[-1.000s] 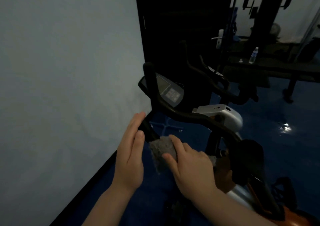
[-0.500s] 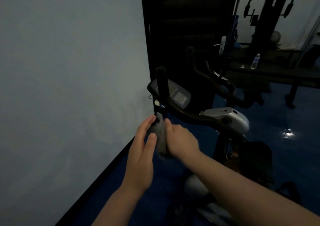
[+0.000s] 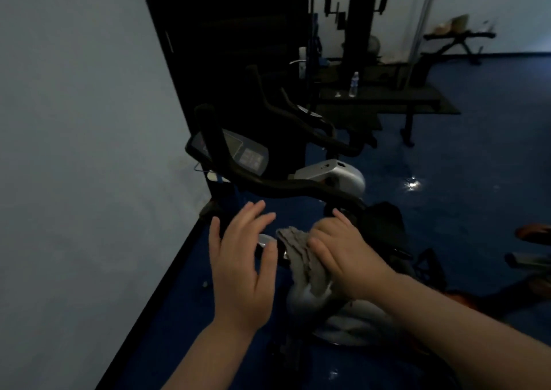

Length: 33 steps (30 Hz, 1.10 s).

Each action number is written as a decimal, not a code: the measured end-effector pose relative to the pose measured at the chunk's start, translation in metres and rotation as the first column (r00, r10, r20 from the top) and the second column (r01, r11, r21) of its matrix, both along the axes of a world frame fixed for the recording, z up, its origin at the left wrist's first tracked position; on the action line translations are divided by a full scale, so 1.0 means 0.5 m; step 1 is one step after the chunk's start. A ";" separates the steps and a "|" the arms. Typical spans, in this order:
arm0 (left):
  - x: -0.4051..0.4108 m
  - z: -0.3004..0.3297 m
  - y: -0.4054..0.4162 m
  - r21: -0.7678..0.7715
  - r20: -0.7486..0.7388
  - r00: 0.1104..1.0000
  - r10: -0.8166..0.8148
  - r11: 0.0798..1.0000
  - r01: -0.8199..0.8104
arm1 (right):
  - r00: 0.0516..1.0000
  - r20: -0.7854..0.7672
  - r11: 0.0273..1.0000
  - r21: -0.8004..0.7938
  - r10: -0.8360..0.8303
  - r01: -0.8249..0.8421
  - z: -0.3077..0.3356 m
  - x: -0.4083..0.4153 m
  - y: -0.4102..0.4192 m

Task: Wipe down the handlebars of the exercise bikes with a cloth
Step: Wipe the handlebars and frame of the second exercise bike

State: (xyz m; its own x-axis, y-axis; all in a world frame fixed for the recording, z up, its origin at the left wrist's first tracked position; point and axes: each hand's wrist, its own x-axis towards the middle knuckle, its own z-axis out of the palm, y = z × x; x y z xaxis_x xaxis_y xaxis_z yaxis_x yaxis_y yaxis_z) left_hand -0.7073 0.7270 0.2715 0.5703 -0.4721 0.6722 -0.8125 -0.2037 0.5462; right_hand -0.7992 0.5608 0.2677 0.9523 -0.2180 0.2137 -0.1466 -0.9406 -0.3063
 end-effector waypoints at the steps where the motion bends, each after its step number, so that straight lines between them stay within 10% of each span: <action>1: 0.004 -0.009 -0.004 0.091 0.036 0.999 0.034 0.995 -0.037 | 0.999 0.005 0.998 0.040 -0.054 0.054 0.003 0.002 0.004; 6: 0.022 -0.044 -0.017 0.287 0.207 0.973 0.097 0.945 -0.156 | 0.881 0.001 0.841 0.301 -0.473 0.450 -0.029 -0.008 0.122; 10: 0.026 -0.050 -0.025 0.247 0.242 0.962 0.131 0.950 -0.191 | 0.784 -0.133 0.472 0.733 -0.606 0.489 -0.005 0.031 0.156; 19: 0.025 -0.051 -0.027 0.235 0.237 0.962 0.135 0.953 -0.191 | 0.672 -0.224 0.566 0.392 -0.706 0.725 -0.017 0.070 0.079; 33: 0.031 -0.071 -0.053 0.126 0.299 0.925 0.234 0.951 -0.281 | 0.670 -0.231 0.558 0.401 -0.706 0.727 -0.006 0.080 0.037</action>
